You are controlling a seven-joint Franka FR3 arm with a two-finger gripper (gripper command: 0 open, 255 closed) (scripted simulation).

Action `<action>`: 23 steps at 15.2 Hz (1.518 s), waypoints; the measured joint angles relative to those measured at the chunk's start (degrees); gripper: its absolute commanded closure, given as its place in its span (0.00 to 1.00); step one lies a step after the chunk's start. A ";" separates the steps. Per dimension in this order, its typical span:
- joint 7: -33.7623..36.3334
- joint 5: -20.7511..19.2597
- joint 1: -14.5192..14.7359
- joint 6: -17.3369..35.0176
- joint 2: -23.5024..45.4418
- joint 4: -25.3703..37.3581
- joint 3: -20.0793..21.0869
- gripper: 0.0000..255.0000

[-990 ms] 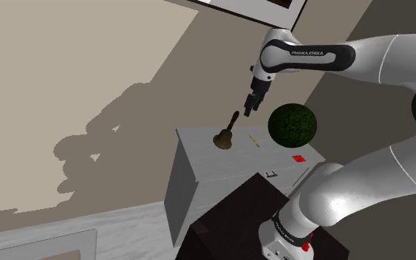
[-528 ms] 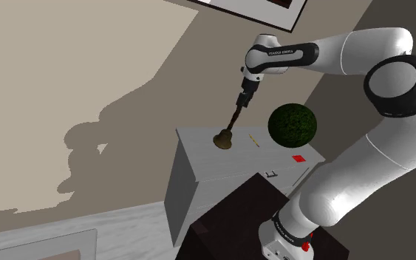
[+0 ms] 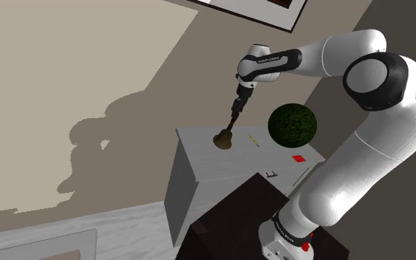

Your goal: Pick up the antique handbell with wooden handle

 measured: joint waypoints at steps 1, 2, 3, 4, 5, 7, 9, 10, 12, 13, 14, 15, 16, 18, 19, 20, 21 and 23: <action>-0.19 0.05 -0.10 0.97 0.24 -0.74 -0.10 0.00; -0.17 0.17 -0.07 1.46 0.56 -0.93 -0.08 0.00; -0.13 0.20 -0.04 1.62 0.62 -1.03 -0.05 1.00; -0.11 0.21 -0.03 1.70 0.65 -1.08 -0.04 1.00; -0.09 0.21 -0.03 1.76 0.66 -1.10 -0.03 1.00; -0.08 0.21 -0.03 1.80 0.65 -1.09 -0.04 1.00; -0.08 0.22 -0.03 1.81 0.66 -1.08 -0.04 1.00; -0.09 0.22 -0.03 1.82 0.67 -1.06 -0.04 1.00; -0.11 0.23 -0.04 1.81 0.70 -1.02 -0.06 1.00; -0.08 0.21 -0.04 1.87 0.66 -1.08 -0.05 1.00; -0.08 0.17 -0.03 1.51 0.55 -0.92 -0.05 1.00; -0.03 0.09 -0.01 0.93 0.30 -0.60 -0.02 1.00; 0.11 -0.05 0.05 0.22 -0.11 -0.30 0.03 1.00; 0.27 -0.20 0.11 -1.06 -0.60 0.51 0.11 1.00; 0.38 -0.34 0.15 -1.76 -1.01 0.82 0.16 1.00; 0.30 -0.43 0.11 -2.52 -1.27 1.34 0.12 1.00; 0.34 -0.43 0.14 -3.27 -1.36 2.00 0.16 1.00; 0.28 -0.62 0.09 -4.65 -1.96 2.81 0.13 1.00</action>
